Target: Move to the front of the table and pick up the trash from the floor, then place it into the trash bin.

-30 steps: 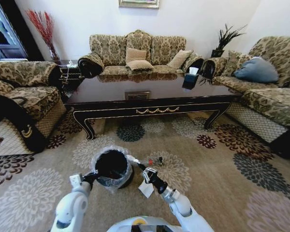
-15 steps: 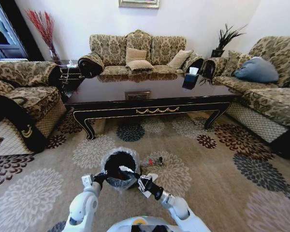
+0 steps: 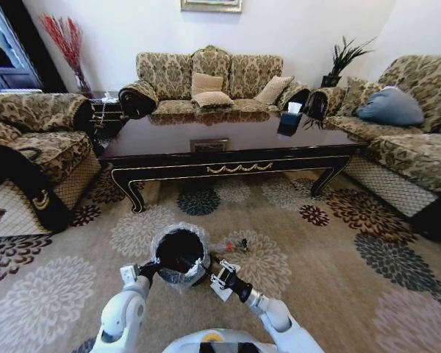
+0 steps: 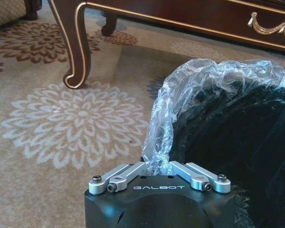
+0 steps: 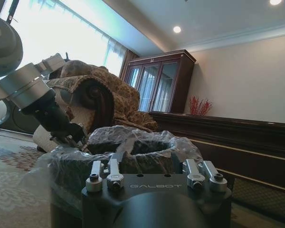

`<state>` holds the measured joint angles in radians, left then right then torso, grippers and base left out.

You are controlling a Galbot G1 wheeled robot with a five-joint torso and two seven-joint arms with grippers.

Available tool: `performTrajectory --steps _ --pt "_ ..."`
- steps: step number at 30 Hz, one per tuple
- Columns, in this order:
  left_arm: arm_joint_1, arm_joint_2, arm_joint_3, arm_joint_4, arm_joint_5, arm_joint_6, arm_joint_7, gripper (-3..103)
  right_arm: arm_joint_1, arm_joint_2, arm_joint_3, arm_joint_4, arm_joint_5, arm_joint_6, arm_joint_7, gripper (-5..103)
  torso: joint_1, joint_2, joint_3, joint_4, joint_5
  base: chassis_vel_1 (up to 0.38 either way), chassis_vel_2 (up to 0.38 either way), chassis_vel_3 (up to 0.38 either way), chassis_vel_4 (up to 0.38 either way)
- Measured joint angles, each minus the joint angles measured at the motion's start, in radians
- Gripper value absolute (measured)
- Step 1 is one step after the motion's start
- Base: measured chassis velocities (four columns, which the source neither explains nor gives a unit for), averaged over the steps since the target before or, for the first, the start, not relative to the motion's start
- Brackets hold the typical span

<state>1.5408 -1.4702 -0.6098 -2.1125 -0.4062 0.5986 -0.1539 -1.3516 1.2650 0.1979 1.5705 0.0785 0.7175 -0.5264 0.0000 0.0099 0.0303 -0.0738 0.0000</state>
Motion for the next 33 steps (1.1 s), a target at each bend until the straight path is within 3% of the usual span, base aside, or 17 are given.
performTrajectory --steps 3,5,6,8,11,18,23,25,28,31,33 --pt "0.007 0.005 -0.016 -0.011 -0.011 0.001 0.003 2 0.002 0.004 0.007 -0.005 -0.003 0.000 0.001 73 0.000 0.000 0.000 0.0000 0.0000 0.000 0.000 0.000 0.000" --pt "0.008 0.005 -0.018 -0.012 -0.012 0.001 0.003 2 0.002 0.005 0.008 -0.006 -0.004 0.000 0.001 73 0.000 0.000 0.000 0.0000 0.0000 0.000 0.000 0.000 0.000" --pt "0.011 0.006 -0.024 -0.018 -0.014 0.001 0.003 2 0.003 0.007 0.015 -0.012 -0.005 -0.001 0.001 83 0.000 0.000 0.000 0.0000 0.0000 0.000 0.000 0.000 0.000" --pt "0.013 0.006 -0.026 -0.020 -0.015 0.001 0.003 2 0.004 0.007 0.018 -0.015 -0.007 -0.001 0.002 83 0.000 0.000 0.000 0.0001 0.0001 0.000 0.000 0.000 0.000" --pt "0.019 0.006 -0.032 -0.029 -0.016 0.002 0.003 2 0.005 0.007 0.029 -0.018 -0.012 -0.001 0.003 97 0.000 0.000 0.000 0.0000 0.0000 0.000 0.000 0.000 0.000" --pt "0.022 0.017 -0.114 -0.055 -0.057 0.012 -0.002 2 0.002 0.007 0.050 -0.029 -0.013 -0.027 0.057 100 0.000 0.000 0.000 -0.0001 -0.0002 0.000 0.000 0.000 0.000" --pt "0.026 0.082 -0.257 -0.057 -0.125 0.046 -0.066 2 0.044 0.012 0.057 -0.111 -0.020 -0.108 0.195 100 0.000 0.000 0.000 0.0004 0.0000 0.000 0.000 0.000 0.000" --pt "0.028 0.087 -0.270 -0.058 -0.135 0.049 -0.067 2 0.052 0.015 0.055 -0.123 -0.018 -0.122 0.217 100 0.000 0.000 0.000 0.0003 -0.0003 0.000 0.000 0.000 0.000" --pt "0.051 0.105 -0.333 -0.071 -0.163 0.051 -0.067 2 0.114 0.040 0.023 -0.201 0.054 -0.224 0.344 100 0.000 0.000 0.000 0.0000 0.0000 0.000 0.000 0.000 0.000" --pt "0.062 0.108 -0.349 -0.077 -0.167 0.051 -0.067 2 0.145 0.050 0.008 -0.237 0.083 -0.266 0.397 100 0.000 0.000 0.000 0.0000 0.0001 0.000 0.000 0.000 0.000" --pt "0.083 0.109 -0.369 -0.095 -0.173 0.053 -0.068 2 0.207 0.070 -0.013 -0.315 0.124 -0.348 0.529 100 0.000 0.000 0.000 0.0003 -0.0004 0.000 0.000 0.000 0.000"
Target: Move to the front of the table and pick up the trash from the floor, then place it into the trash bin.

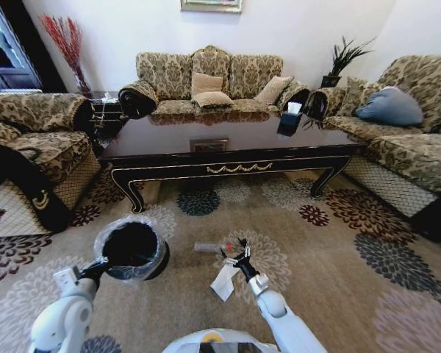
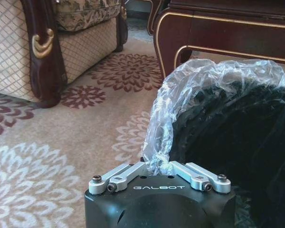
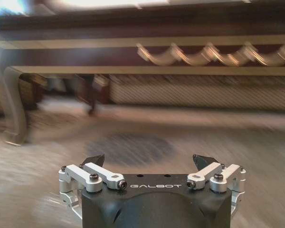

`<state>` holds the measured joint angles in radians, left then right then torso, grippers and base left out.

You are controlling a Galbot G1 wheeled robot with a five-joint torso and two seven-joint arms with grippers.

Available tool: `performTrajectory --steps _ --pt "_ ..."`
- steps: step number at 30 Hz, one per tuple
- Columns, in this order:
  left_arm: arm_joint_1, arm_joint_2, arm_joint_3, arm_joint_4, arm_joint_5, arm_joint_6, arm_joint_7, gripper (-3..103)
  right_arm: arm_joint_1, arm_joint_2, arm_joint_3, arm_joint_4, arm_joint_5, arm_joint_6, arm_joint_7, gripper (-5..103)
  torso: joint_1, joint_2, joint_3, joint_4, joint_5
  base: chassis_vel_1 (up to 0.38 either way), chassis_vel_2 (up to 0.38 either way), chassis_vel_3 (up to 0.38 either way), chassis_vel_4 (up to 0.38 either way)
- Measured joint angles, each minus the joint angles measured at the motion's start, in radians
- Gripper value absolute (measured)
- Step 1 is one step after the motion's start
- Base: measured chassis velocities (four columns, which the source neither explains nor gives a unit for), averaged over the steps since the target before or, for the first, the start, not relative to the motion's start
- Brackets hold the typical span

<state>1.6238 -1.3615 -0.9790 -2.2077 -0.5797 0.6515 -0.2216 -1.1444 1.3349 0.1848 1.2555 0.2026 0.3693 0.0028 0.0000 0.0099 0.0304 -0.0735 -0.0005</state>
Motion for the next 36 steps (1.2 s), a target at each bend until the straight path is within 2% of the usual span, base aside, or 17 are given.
performTrajectory --steps 3,5,9,27,36 --pt "0.008 0.000 -0.007 -0.011 -0.003 0.001 0.000 2 0.026 0.009 -0.008 -0.040 0.025 -0.037 0.052 100 0.000 0.000 0.000 -0.0001 0.0005 0.000 0.000 0.000 0.000" --pt "0.015 -0.001 -0.015 -0.028 -0.008 0.003 -0.002 2 0.064 0.020 -0.012 -0.109 0.044 -0.085 0.121 100 0.000 0.000 0.000 -0.0004 0.0004 0.000 0.000 0.000 0.000" --pt "0.018 -0.002 -0.017 -0.037 -0.009 0.008 -0.007 2 0.103 0.028 -0.001 -0.190 0.047 -0.115 0.154 100 0.000 0.000 0.000 -0.0004 0.0003 0.000 0.000 0.000 0.000" --pt "-0.013 -0.017 0.015 -0.012 -0.004 0.027 -0.029 2 0.204 0.046 -0.001 -0.402 0.010 -0.123 0.115 100 0.000 0.000 0.000 -0.0003 0.0004 0.000 0.000 0.000 0.000" --pt "0.005 -0.029 -0.002 -0.060 -0.032 0.032 -0.033 2 0.268 0.072 0.032 -0.511 -0.005 -0.116 0.098 100 0.000 0.000 0.000 -0.0003 0.0005 0.000 0.000 0.000 0.000"
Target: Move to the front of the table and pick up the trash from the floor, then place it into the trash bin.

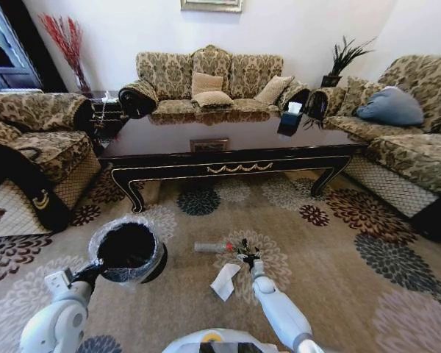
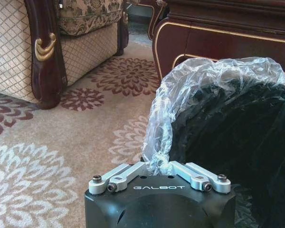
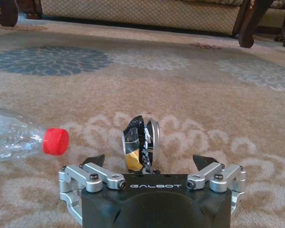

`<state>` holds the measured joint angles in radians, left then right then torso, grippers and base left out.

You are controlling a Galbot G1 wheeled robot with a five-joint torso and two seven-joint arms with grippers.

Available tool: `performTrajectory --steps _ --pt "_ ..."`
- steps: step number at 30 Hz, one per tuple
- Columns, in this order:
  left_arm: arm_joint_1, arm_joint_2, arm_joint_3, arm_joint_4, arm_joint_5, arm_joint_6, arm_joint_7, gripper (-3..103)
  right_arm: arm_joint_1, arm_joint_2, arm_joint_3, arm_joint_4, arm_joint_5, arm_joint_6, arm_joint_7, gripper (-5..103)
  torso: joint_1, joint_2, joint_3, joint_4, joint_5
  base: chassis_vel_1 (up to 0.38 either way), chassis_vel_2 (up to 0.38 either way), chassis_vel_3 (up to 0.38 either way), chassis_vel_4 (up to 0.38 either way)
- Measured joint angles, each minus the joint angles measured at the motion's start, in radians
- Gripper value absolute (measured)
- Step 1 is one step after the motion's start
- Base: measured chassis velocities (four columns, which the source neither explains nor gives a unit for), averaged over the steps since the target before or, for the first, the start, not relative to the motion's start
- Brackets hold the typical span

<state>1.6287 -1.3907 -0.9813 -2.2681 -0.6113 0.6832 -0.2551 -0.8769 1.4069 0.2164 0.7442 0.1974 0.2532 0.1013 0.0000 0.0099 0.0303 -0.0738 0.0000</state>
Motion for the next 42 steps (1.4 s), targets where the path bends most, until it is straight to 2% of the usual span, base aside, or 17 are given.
performTrajectory --steps 2,5,7,9,11,14,16,18,19,21,22,25,28,32,33,36,42 --pt "0.000 0.000 0.002 -0.002 0.000 0.000 0.000 2 0.007 0.002 0.004 -0.012 -0.002 0.002 -0.005 102 0.000 0.000 0.000 0.0000 -0.0001 0.000 0.000 0.000 0.000" --pt "-0.004 0.000 0.006 -0.005 0.001 0.003 -0.002 2 0.025 0.007 0.014 -0.039 -0.009 0.008 -0.016 95 0.000 0.000 0.000 -0.0001 0.0000 0.000 0.000 0.000 0.000" --pt "-0.004 -0.001 0.007 -0.005 0.002 0.003 -0.002 2 0.029 0.008 0.017 -0.044 -0.010 0.009 -0.018 95 0.000 0.000 0.000 -0.0001 0.0000 0.000 0.000 0.000 0.000" --pt "-0.005 -0.003 0.011 -0.004 0.003 0.003 -0.003 2 0.045 0.012 0.025 -0.060 -0.013 0.015 -0.030 79 0.000 0.000 0.000 0.0000 0.0000 0.000 0.000 0.000 0.000" --pt "-0.005 -0.003 0.011 -0.001 0.004 0.003 -0.003 2 0.047 0.012 0.025 -0.062 -0.015 0.016 -0.033 79 0.000 0.000 0.000 0.0001 0.0000 0.000 0.000 0.000 0.000" --pt "-0.007 -0.003 0.011 0.008 0.006 0.003 -0.003 2 0.050 0.012 0.025 -0.065 -0.028 0.021 -0.039 61 0.000 0.000 0.000 0.0000 0.0000 0.000 0.000 0.000 0.000" --pt "-0.007 -0.003 0.011 0.008 0.006 0.003 -0.003 2 0.050 0.012 0.025 -0.065 -0.030 0.022 -0.039 61 0.000 0.000 0.000 0.0000 0.0000 0.000 0.000 0.000 0.000" --pt "-0.009 -0.003 0.013 0.009 0.005 0.004 -0.004 2 0.046 0.012 0.025 -0.065 -0.034 0.025 -0.040 51 0.000 0.000 0.000 0.0001 0.0000 0.000 0.000 0.000 0.000" --pt "-0.009 -0.003 0.013 0.009 0.005 0.004 -0.004 2 0.046 0.012 0.025 -0.065 -0.034 0.025 -0.040 51 0.000 0.000 0.000 0.0001 0.0000 0.000 0.000 0.000 0.000" --pt "-0.014 -0.008 0.025 0.012 0.004 0.007 -0.008 2 0.032 0.007 0.032 -0.056 -0.052 0.037 -0.043 29 0.000 0.000 0.000 0.0000 0.0000 0.000 0.000 0.000 0.000" --pt "-0.014 -0.009 0.028 0.012 0.004 0.008 -0.008 2 0.027 0.005 0.035 -0.047 -0.055 0.043 -0.046 27 0.000 0.000 0.000 0.0000 0.0000 0.000 0.000 0.000 0.000" --pt "-0.016 -0.010 0.034 0.014 0.001 0.011 -0.008 2 0.008 -0.004 0.038 -0.003 -0.052 0.062 -0.062 26 0.000 0.000 0.000 0.0000 0.0000 0.000 0.000 0.000 0.000" --pt "-0.021 -0.014 0.046 0.014 -0.019 0.020 -0.016 2 -0.020 -0.022 0.026 0.078 -0.019 0.115 -0.127 26 0.000 0.000 0.000 -0.0002 0.0000 0.000 0.000 0.000 0.000" --pt "-0.024 -0.035 0.082 0.013 -0.013 0.026 -0.021 2 -0.074 -0.076 -0.049 0.323 0.162 0.228 -0.290 26 0.000 0.000 0.000 0.0000 0.0001 0.000 0.000 0.000 0.000" --pt "-0.024 -0.035 0.082 0.013 -0.013 0.026 -0.021 2 -0.074 -0.076 -0.049 0.323 0.162 0.228 -0.290 26 0.000 0.000 0.000 0.0000 0.0001 0.000 0.000 0.000 0.000" --pt "-0.030 -0.043 0.103 0.016 -0.010 0.027 -0.021 2 -0.101 -0.125 -0.137 0.550 0.296 0.241 -0.324 26 0.000 0.000 0.000 0.0000 -0.0001 0.000 0.000 0.000 0.000" --pt "-0.033 -0.045 0.110 0.001 -0.069 0.042 -0.034 2 -0.109 -0.224 -0.299 0.827 0.329 0.246 -0.296 26 0.000 0.000 0.000 0.0000 -0.0002 0.000 0.000 0.000 0.000"
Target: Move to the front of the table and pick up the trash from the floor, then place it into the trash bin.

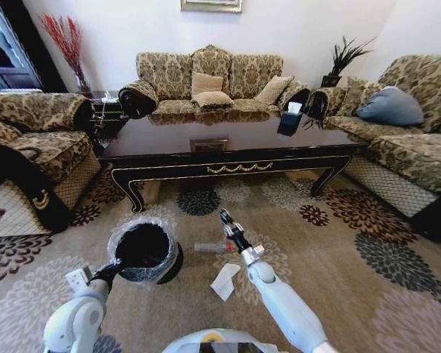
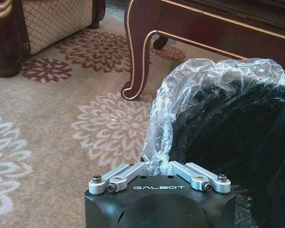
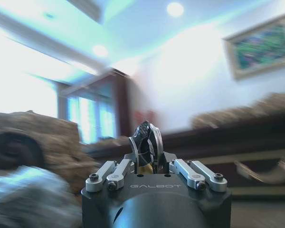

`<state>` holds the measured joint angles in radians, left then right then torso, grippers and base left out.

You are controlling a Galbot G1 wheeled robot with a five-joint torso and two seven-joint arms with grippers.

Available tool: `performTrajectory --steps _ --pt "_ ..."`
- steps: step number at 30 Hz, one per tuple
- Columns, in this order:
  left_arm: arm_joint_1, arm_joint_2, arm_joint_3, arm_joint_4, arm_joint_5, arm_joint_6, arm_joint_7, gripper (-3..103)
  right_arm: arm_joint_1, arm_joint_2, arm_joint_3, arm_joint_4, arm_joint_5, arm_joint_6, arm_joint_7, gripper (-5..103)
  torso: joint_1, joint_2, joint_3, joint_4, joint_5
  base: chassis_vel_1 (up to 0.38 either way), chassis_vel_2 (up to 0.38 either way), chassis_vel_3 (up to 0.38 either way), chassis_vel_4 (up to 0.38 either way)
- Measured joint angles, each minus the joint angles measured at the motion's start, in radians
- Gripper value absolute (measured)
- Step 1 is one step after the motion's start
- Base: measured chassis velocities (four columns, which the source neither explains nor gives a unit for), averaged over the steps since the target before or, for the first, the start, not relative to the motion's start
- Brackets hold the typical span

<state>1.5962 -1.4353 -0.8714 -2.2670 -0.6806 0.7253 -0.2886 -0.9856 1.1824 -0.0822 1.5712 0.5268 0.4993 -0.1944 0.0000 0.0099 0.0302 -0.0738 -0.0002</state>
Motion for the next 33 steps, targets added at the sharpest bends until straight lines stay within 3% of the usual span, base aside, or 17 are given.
performTrajectory --steps 10,18,25,33 --pt "-0.013 0.010 0.007 -0.030 -0.092 0.011 -0.036 2 0.037 -0.118 -0.199 0.095 -0.062 0.068 -0.008 26 0.000 0.000 0.000 -0.0002 0.0003 0.000 0.000 0.000 0.000" --pt "-0.046 0.013 0.048 0.029 -0.048 0.011 -0.041 2 0.087 -0.138 -0.282 0.090 -0.139 0.103 -0.013 26 0.000 0.000 0.000 0.0001 0.0002 0.000 0.000 0.000 0.000" --pt "-0.077 0.034 0.097 0.092 -0.012 0.006 -0.039 2 0.172 -0.156 -0.332 0.088 -0.142 0.105 -0.011 26 0.000 0.000 0.000 0.0003 0.0001 0.000 0.000 0.000 0.000" --pt "-0.156 0.076 0.207 0.168 -0.012 -0.039 -0.036 2 0.327 -0.151 -0.422 0.029 -0.132 0.107 -0.004 26 0.000 0.000 0.000 0.0000 0.0001 0.000 0.000 0.000 0.000"
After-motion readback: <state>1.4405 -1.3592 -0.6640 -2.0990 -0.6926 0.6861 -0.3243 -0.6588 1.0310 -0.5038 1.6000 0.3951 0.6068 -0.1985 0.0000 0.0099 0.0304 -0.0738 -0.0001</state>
